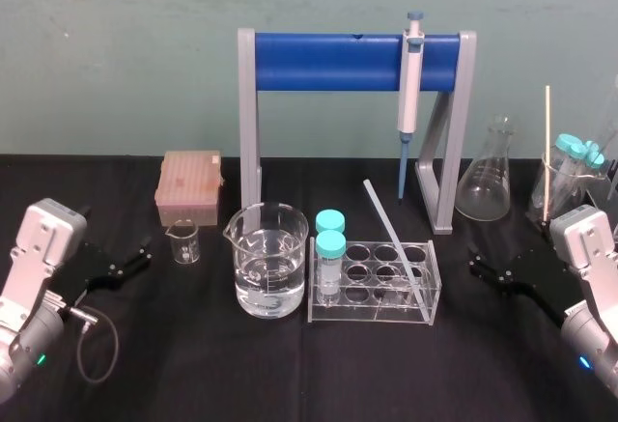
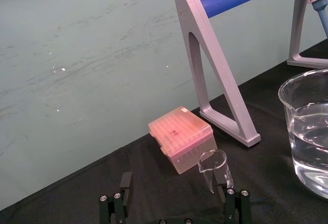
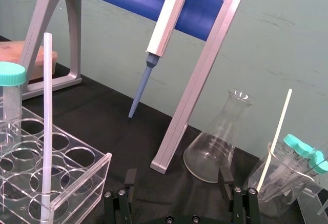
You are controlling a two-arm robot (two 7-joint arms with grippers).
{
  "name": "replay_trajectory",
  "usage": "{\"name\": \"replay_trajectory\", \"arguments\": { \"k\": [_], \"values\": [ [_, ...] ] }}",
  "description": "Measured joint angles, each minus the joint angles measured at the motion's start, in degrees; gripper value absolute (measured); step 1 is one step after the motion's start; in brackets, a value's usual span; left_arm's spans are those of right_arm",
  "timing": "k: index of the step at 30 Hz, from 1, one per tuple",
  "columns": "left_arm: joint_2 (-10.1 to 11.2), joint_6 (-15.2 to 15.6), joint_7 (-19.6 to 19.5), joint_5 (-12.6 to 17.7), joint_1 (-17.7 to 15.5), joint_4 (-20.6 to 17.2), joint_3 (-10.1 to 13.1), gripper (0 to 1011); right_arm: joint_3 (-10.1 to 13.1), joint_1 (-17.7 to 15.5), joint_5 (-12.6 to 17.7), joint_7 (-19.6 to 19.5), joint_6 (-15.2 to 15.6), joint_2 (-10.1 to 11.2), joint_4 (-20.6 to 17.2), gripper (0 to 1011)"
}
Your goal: Pick up the stirring rod with one hand, then place it down.
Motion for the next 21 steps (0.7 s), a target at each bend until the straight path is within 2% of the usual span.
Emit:
{"name": "replay_trajectory", "arguments": {
  "k": [21],
  "values": [
    [0.0,0.0,0.0,0.0,0.0,0.0,0.0,1000,0.0,0.0,0.0,0.0,0.0,0.0,0.0,1000]
  ]
}}
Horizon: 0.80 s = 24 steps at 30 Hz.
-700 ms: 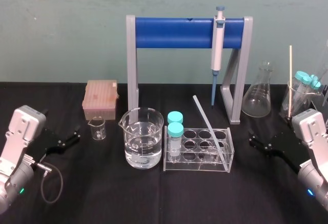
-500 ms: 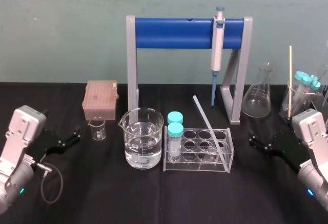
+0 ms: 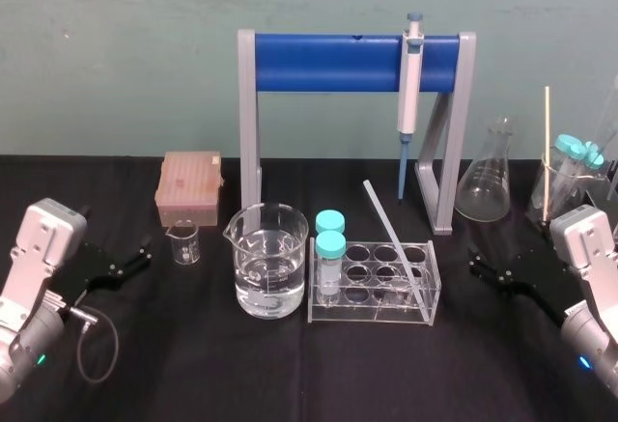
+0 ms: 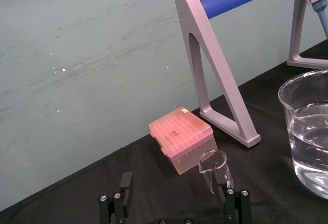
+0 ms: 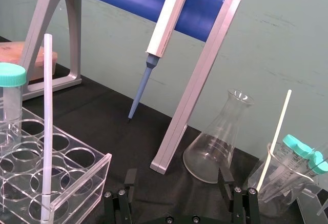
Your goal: Pick up the stirring rod with one hand, then place it down.
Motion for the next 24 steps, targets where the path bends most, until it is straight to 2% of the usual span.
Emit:
{"name": "replay_trajectory", "arguments": {
  "k": [24],
  "values": [
    [0.0,0.0,0.0,0.0,0.0,0.0,0.0,1000,0.0,0.0,0.0,0.0,0.0,0.0,0.0,1000]
  ]
}}
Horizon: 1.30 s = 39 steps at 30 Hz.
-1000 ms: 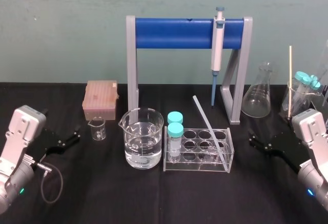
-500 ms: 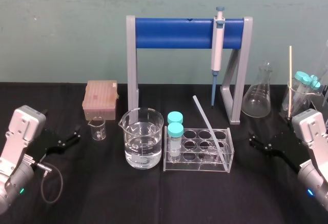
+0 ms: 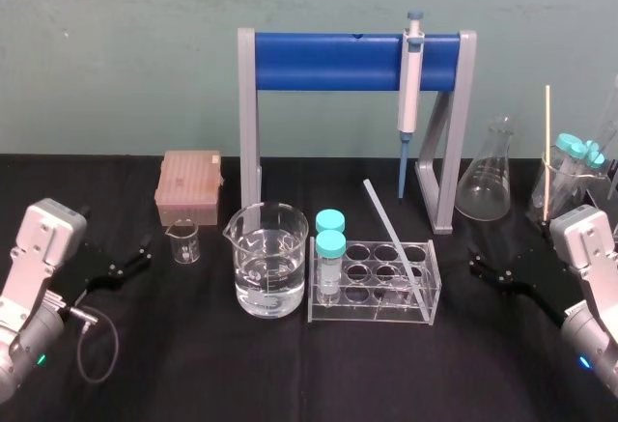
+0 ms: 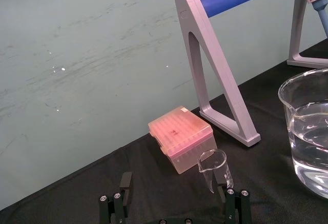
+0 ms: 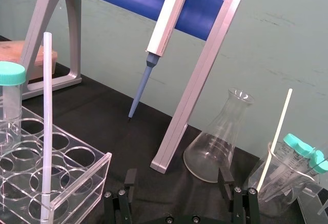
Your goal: Pick up the stirring rod with one hand, then place it down.
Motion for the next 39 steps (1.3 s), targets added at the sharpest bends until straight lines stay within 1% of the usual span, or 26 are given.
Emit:
{"name": "replay_trajectory", "arguments": {
  "k": [25,27,29,30,34,35,36,37,39],
  "values": [
    [0.0,0.0,0.0,0.0,0.0,0.0,0.0,1000,0.0,0.0,0.0,0.0,0.0,0.0,0.0,1000],
    [0.0,0.0,0.0,0.0,0.0,0.0,0.0,1000,0.3,-0.2,0.0,0.3,-0.5,0.0,-0.1,1000],
    [0.0,0.0,0.0,0.0,0.0,0.0,0.0,1000,0.9,-0.6,0.6,1.8,-2.0,0.2,-0.7,1000],
    [0.0,0.0,0.0,0.0,0.0,0.0,0.0,1000,1.2,-0.9,1.3,3.2,-3.2,0.3,-1.3,1000],
    [0.0,0.0,0.0,0.0,0.0,0.0,0.0,1000,1.7,-1.2,2.5,6.4,-5.7,0.6,-2.2,1000],
    [0.0,0.0,0.0,0.0,0.0,0.0,0.0,1000,1.8,-1.2,3.0,7.9,-6.8,0.7,-2.6,1000],
    [0.0,0.0,0.0,0.0,0.0,0.0,0.0,1000,1.8,-1.1,3.2,8.6,-7.2,0.7,-2.7,1000],
    [0.0,0.0,0.0,0.0,0.0,0.0,0.0,1000,1.8,-0.8,3.6,10.1,-8.1,0.6,-2.7,1000],
    [0.0,0.0,0.0,0.0,0.0,0.0,0.0,1000,1.7,-0.3,4.2,11.9,-8.7,0.4,-2.6,1000]
  ]
}}
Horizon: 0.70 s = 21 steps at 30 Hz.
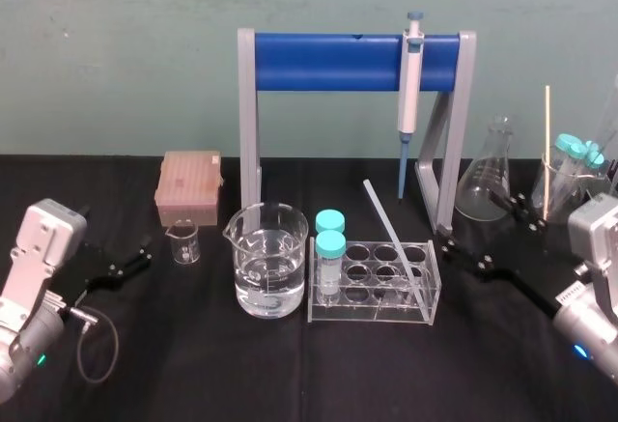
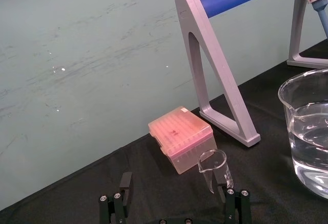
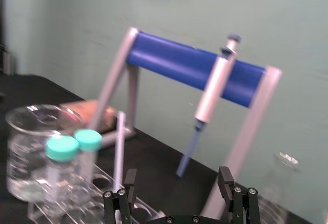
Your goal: Pick up the stirring rod with one hand, then place it down.
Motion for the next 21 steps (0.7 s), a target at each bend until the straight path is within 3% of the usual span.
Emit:
{"name": "replay_trajectory", "arguments": {
  "k": [7,14,21],
  "values": [
    [0.0,0.0,0.0,0.0,0.0,0.0,0.0,1000,-0.6,4.3,5.3,9.4,0.6,-2.2,3.1,1000],
    [0.0,0.0,0.0,0.0,0.0,0.0,0.0,1000,-1.7,9.9,10.4,19.3,5.1,-5.2,8.4,1000],
    [0.0,0.0,0.0,0.0,0.0,0.0,0.0,1000,-2.7,14.2,12.3,24.8,9.9,-7.7,12.9,1000]
  ]
}}
